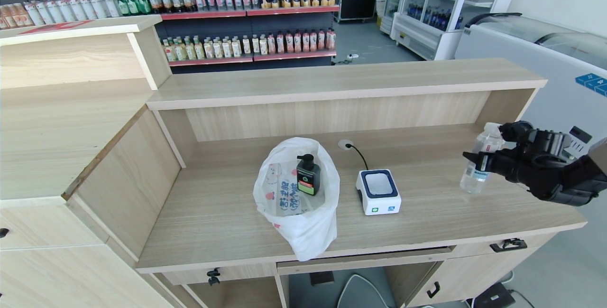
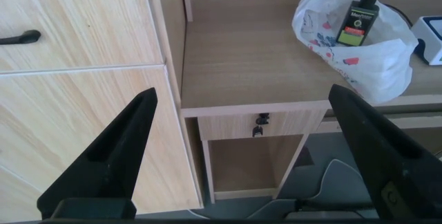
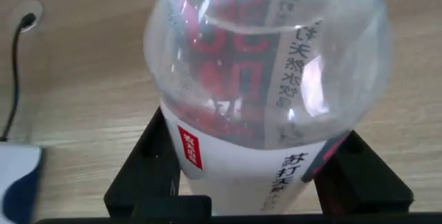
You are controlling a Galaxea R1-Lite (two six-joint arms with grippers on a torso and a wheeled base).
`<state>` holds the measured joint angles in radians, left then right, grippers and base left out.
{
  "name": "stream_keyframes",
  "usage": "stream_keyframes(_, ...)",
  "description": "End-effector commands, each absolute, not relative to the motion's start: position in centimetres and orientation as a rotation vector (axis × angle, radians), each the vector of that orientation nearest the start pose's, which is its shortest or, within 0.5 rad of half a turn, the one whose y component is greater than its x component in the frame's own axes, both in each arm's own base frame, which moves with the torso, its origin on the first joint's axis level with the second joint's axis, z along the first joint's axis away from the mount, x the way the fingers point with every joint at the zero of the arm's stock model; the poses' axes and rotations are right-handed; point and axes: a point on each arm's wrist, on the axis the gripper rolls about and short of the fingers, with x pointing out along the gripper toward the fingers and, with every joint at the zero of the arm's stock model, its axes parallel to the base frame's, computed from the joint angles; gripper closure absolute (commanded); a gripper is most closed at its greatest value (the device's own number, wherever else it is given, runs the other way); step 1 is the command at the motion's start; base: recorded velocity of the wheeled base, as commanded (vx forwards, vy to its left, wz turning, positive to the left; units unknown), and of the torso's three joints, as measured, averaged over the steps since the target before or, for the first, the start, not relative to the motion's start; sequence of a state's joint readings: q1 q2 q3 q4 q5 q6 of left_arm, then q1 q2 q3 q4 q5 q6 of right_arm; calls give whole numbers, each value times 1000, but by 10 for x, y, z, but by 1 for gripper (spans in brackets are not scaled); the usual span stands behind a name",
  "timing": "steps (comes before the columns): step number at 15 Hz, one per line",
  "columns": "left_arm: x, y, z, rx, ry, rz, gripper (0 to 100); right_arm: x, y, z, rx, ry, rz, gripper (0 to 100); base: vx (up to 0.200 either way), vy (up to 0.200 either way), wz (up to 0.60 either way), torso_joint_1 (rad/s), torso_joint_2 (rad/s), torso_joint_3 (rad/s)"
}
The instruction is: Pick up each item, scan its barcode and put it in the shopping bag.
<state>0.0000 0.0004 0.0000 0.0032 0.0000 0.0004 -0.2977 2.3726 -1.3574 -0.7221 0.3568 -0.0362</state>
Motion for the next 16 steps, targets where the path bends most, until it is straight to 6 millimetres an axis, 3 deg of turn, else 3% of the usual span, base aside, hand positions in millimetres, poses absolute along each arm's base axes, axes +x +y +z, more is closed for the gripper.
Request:
stream_keyframes(1,-23,0,75,0,3,0,0,400,-76,182,298,351,108,100,0,0,0,0,0,0)
stream_keyframes(3,-23,0,75,0,3,0,0,360,-36,234,418,384,236,100,0,0,0,0,0,0)
stream_keyframes(6,-23,0,75,0,3,0,0,314,10,273,463,367,465,100,0,0,0,0,0,0)
stream_keyframes(8,-23,0,75,0,3,0,0,286,20,286,471,366,626,100,0,0,0,0,0,0)
stream_keyframes(13,-23,0,75,0,3,0,0,228,39,302,459,392,838,100,0,0,0,0,0,0)
stream_keyframes(14,-23,0,75,0,3,0,0,207,44,309,456,409,913,100,0,0,0,0,0,0)
stream_keyframes(16,-23,0,75,0,3,0,0,184,54,317,441,418,995,100,0,0,0,0,0,0)
